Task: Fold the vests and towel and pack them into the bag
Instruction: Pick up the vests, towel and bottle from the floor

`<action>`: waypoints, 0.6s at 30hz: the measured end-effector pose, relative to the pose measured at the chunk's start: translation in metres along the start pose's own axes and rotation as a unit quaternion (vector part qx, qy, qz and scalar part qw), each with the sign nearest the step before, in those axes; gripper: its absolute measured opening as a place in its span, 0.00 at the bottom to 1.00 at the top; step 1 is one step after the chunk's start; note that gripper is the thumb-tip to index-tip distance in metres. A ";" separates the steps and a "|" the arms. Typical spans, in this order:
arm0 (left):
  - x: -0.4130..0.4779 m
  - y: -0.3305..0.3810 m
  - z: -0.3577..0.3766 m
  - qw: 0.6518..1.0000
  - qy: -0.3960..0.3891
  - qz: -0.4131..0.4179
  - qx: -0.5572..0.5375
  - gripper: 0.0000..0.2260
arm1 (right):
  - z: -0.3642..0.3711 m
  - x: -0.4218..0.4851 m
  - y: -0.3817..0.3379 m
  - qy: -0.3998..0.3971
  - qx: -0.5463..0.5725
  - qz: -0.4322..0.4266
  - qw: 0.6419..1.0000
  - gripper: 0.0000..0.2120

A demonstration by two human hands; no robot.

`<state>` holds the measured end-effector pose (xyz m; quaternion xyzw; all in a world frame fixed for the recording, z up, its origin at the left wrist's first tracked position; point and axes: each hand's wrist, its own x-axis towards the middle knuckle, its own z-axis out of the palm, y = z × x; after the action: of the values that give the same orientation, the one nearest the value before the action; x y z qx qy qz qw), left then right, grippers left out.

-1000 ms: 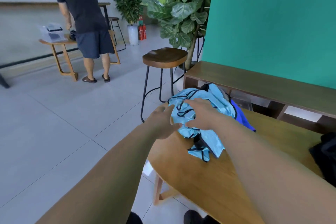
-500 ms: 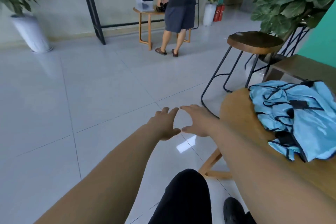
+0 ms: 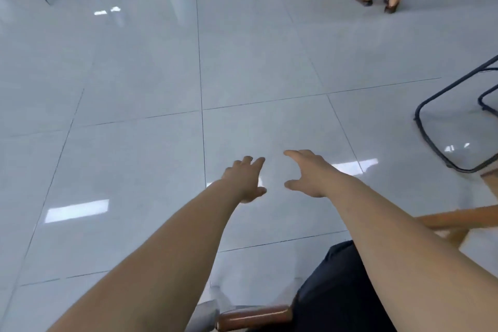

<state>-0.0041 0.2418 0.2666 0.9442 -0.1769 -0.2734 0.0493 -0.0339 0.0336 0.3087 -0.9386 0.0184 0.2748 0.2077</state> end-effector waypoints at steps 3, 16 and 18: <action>0.001 -0.031 0.019 1.000 -0.009 -0.030 -0.001 0.40 | 0.021 0.022 -0.016 -0.031 -0.011 -0.017 0.999 0.43; -0.006 -0.162 0.128 0.976 -0.117 -0.181 -0.043 0.42 | 0.124 0.088 -0.043 -0.169 -0.036 -0.050 0.984 0.40; -0.007 -0.175 0.145 0.972 -0.118 -0.197 -0.052 0.42 | 0.140 0.093 -0.042 -0.185 -0.038 -0.055 0.981 0.40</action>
<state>-0.0331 0.4082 0.1145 0.9178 0.0228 -0.3958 0.0226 -0.0195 0.1356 0.1693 -0.8784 -0.0821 0.4321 0.1868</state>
